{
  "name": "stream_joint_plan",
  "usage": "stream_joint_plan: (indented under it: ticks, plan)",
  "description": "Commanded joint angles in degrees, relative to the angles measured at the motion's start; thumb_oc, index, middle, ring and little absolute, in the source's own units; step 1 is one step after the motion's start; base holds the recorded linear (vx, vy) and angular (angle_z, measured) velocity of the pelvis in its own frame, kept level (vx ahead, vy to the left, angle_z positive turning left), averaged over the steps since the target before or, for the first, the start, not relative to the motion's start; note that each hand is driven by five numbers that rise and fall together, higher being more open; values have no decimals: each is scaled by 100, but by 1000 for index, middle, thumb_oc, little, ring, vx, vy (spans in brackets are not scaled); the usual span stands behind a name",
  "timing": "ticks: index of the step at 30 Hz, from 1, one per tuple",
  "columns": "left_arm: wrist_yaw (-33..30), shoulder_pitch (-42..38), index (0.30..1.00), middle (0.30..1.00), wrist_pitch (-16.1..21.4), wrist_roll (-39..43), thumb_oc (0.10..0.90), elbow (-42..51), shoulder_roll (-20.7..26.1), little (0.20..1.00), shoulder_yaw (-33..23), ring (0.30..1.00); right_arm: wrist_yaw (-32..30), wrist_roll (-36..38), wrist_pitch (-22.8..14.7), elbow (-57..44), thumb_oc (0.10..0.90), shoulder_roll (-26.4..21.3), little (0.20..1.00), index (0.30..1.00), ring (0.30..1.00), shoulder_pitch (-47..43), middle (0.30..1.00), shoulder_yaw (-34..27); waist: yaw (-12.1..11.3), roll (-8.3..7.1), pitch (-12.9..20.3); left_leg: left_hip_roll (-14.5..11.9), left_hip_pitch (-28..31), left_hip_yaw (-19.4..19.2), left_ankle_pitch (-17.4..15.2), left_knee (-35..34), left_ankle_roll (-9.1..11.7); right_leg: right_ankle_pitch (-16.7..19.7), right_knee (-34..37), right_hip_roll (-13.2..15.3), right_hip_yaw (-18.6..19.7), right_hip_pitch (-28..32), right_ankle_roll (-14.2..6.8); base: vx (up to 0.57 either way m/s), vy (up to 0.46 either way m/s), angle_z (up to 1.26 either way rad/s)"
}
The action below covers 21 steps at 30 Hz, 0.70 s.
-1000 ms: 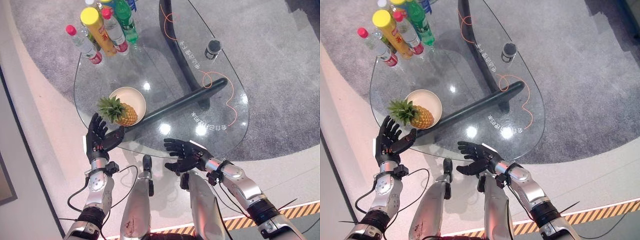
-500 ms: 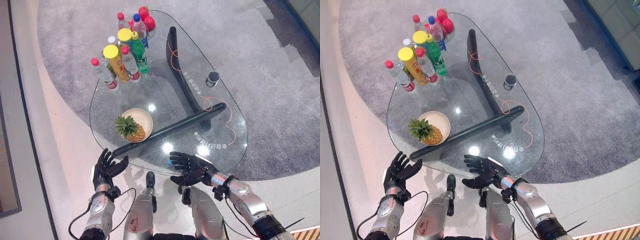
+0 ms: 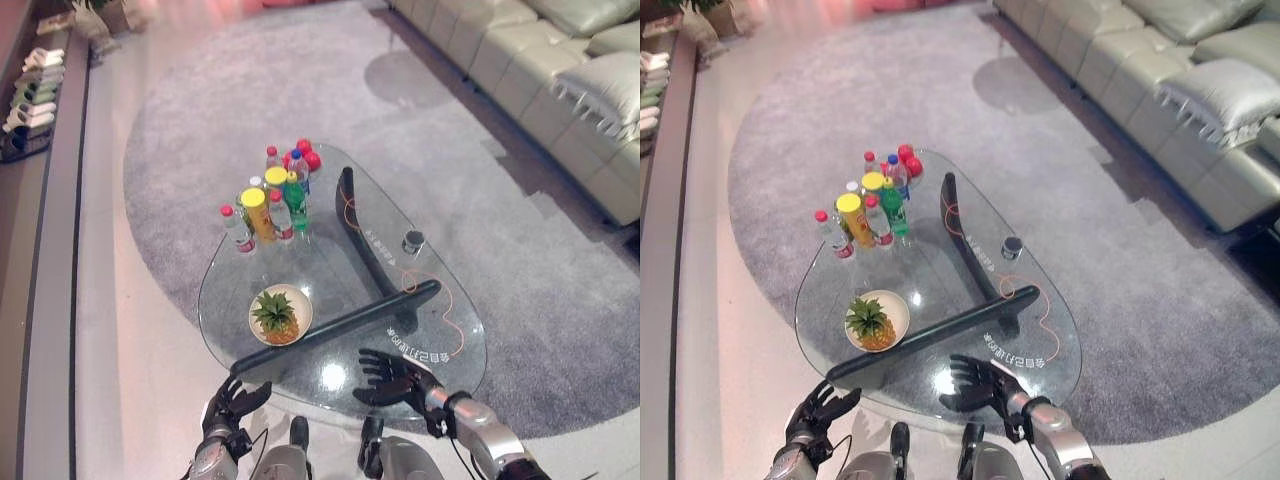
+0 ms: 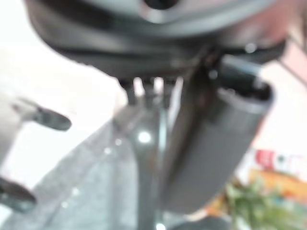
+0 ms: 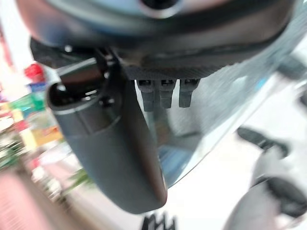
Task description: Pick up the fruit to the plate
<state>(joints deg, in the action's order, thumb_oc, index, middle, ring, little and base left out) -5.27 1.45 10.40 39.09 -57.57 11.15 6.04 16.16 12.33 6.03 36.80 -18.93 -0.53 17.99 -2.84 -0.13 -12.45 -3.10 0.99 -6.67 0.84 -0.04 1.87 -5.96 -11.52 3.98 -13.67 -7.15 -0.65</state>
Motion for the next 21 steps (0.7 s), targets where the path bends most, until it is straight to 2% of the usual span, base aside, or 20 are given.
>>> stream_joint_plan:
  ticks: [1, 5, 10, 15, 21]
  plan:
    - [212, -208, 900, 900, -76, -156, 800, -230, 86, 900, -66, 900, -337, 19, -305, -68, 800, 112, 900, 900, 900, -180, 900, -27, 95, -222, 103, 312, 108, -204, -87, -12, 103, 586, 1131, 53, -63, 1015, -209, 50, 47, -4]
    - [271, -333, 900, 900, -236, -295, 800, -639, 69, 900, -15, 900, -468, -23, -345, 625, 800, 190, 900, 900, 900, -258, 900, -89, 124, -170, 259, 304, 257, -241, -84, -141, 82, 635, 1210, 69, -20, 1101, -242, 41, 41, -1]
    - [645, -439, 900, 900, -611, -524, 800, -1065, 37, 900, 59, 900, -291, -202, -443, 1334, 800, 268, 900, 900, 900, -308, 900, -99, 130, -137, 410, 310, 391, -264, -78, -277, 66, 688, 1322, 88, 9, 1209, -276, 39, 29, -1]
    - [787, -541, 900, 900, -896, -647, 800, -1312, 23, 900, 109, 900, -227, -251, -393, 1974, 800, 372, 900, 900, 900, -335, 900, -128, 139, -105, 560, 310, 543, -314, -82, -418, 56, 747, 1432, 101, 22, 1322, -314, 41, 30, -1]
    - [863, -579, 900, 900, -1069, -771, 800, -1531, -32, 900, 19, 900, -163, -259, -314, 2589, 800, 497, 900, 900, 900, -315, 900, -268, 137, -95, 692, 308, 634, -360, -110, -475, 43, 807, 1523, 127, 32, 1404, -347, 40, 23, 0]
